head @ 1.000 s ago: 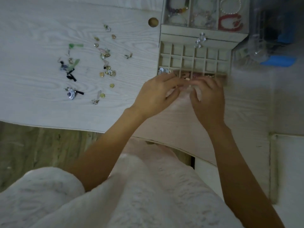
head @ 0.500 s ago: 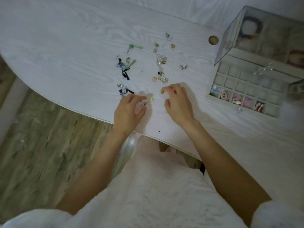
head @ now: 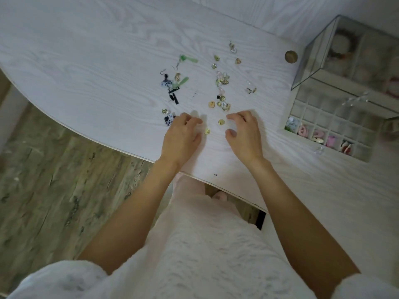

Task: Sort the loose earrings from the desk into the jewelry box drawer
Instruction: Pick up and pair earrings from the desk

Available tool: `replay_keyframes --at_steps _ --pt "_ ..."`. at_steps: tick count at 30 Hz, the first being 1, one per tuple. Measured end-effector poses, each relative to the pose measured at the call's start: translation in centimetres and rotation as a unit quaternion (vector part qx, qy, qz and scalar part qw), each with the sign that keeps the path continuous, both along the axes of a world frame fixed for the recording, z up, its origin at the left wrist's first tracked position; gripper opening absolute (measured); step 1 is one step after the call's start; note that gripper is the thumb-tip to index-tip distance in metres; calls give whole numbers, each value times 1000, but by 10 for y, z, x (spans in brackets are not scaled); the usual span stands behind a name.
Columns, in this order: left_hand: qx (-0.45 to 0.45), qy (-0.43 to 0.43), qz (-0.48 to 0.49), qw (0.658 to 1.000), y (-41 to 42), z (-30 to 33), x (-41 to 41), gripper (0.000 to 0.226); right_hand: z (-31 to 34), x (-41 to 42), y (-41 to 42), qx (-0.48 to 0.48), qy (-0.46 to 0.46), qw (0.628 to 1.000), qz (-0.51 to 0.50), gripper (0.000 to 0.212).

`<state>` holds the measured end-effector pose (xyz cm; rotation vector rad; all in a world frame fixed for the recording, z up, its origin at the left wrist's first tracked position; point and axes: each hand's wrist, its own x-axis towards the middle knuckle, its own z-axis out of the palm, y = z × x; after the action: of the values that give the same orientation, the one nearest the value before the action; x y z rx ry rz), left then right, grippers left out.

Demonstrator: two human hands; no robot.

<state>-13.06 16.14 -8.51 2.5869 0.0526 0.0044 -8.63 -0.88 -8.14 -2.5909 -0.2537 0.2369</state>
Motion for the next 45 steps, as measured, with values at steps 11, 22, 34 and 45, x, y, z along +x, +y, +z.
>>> replay_keyframes --at_steps 11,22,34,45 --pt "-88 63 44 993 -40 4 11 22 6 -7 13 55 38 997 46 28" --pt "-87 67 40 993 -38 5 10 17 -4 -21 13 45 15 999 -21 16" --pt "-130 100 18 986 -45 12 19 13 -4 -26 4 37 -18 997 -64 10" --pt "-197 114 -6 974 -56 7 19 9 -2 -31 -21 201 -5 972 -122 10"
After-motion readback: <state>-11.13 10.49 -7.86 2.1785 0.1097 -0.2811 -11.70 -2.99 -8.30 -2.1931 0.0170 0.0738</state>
